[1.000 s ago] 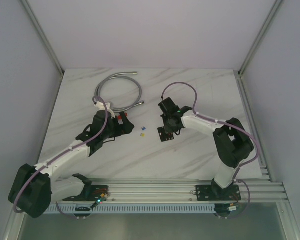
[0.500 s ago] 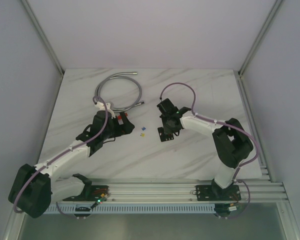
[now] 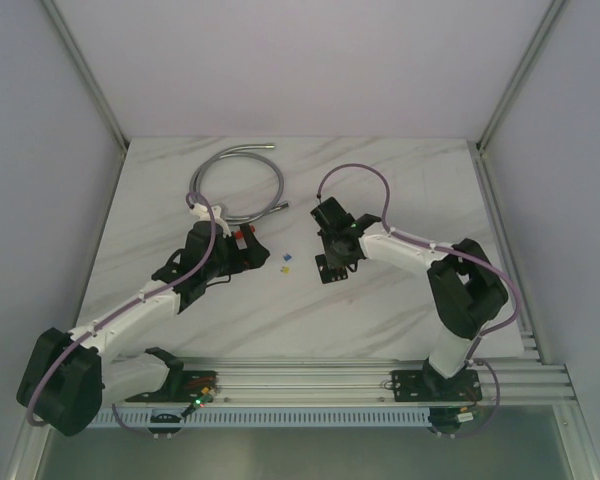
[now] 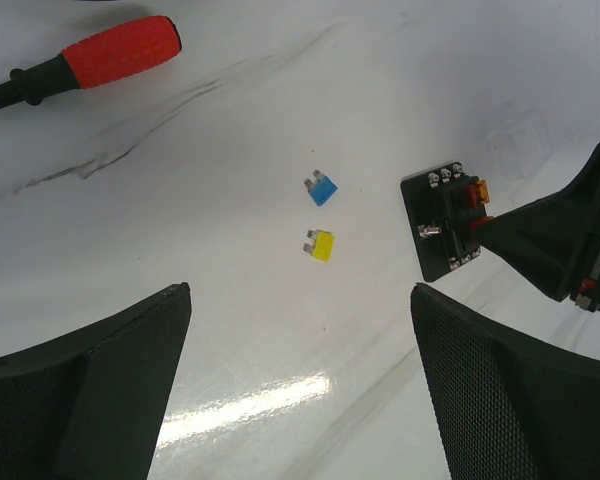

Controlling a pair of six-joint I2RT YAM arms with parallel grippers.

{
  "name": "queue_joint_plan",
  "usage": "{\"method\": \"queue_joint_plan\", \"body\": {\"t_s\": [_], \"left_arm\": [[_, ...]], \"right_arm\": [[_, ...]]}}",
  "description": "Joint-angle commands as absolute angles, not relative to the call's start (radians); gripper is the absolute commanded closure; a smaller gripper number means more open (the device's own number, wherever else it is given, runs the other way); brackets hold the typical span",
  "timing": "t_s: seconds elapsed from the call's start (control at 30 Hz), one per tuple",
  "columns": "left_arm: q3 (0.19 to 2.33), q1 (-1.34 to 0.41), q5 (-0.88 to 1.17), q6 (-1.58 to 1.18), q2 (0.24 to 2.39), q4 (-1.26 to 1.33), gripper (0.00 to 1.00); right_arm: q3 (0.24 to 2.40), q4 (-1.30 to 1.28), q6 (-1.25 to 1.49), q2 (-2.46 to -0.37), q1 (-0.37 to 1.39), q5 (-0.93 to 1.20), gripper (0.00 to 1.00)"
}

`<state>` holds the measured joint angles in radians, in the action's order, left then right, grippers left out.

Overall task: Snap on the fuse box
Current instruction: Install the fuse at the fuse box base.

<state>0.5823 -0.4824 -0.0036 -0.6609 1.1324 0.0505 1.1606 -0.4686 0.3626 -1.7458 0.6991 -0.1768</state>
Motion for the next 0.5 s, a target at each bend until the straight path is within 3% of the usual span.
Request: {"method": "queue_joint_plan", "body": {"t_s": [0.0,0.47], "left_arm": [[0.604,-0.476,0.009,-0.661,1.124,0.040,0.00],[0.607,-0.476,0.012,-0.663,1.122,0.037,0.00]], "right_arm": [[1.190,-0.498,0.371,-1.714,0.706,-0.209,0.75],[1.167,-0.502,0.382,-1.754,0.707,-0.205,0.91]]}}
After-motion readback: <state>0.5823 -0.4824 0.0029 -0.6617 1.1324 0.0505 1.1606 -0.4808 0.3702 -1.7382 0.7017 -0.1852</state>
